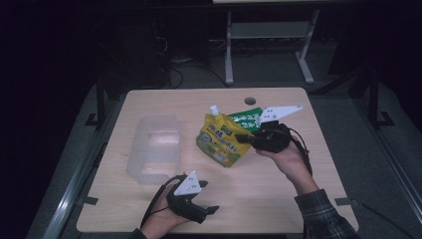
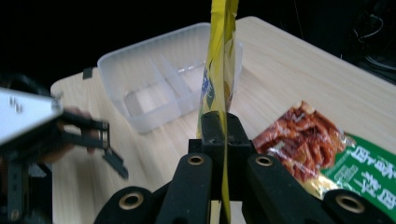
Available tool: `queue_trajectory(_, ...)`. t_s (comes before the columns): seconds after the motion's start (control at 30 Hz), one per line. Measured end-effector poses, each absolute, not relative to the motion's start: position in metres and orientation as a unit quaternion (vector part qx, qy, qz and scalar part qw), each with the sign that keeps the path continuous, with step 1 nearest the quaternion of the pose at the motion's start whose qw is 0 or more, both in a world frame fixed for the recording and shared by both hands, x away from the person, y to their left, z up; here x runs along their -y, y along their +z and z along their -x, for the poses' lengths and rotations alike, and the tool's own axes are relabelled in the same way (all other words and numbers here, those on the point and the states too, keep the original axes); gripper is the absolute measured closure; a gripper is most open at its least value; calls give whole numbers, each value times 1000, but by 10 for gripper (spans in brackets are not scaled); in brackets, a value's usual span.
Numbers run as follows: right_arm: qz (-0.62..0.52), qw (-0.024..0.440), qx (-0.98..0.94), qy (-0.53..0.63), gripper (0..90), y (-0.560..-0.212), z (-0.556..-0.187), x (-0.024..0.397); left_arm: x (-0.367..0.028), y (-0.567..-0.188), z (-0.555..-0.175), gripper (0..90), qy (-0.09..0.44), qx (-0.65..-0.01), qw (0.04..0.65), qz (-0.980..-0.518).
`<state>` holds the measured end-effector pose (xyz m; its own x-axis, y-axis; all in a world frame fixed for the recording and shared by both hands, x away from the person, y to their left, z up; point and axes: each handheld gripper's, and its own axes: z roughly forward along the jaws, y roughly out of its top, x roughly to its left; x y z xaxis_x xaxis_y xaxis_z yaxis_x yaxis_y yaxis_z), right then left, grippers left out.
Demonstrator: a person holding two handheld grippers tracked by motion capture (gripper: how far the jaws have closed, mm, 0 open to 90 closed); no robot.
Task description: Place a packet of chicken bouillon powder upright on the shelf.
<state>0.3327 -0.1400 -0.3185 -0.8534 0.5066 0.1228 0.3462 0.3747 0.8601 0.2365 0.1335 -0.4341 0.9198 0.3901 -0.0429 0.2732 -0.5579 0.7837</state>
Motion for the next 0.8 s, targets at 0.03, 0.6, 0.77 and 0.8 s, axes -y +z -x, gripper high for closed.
queue_trajectory(0.03,-258,81,-825,497,900,-316,-334,138,-133,-435,-236,172,67,-189,430,-880)
queue_trajectory(0.6,-234,64,-828,505,900,-279,-358,89,-117,-448,-233,172,68,-176,426,-885)
queue_trajectory(0.77,-231,49,-827,511,900,-273,-359,73,-117,-449,-234,172,65,-183,432,-881)
queue_trajectory(0.8,-228,48,-828,510,900,-272,-359,69,-117,-449,-234,172,66,-183,432,-881)
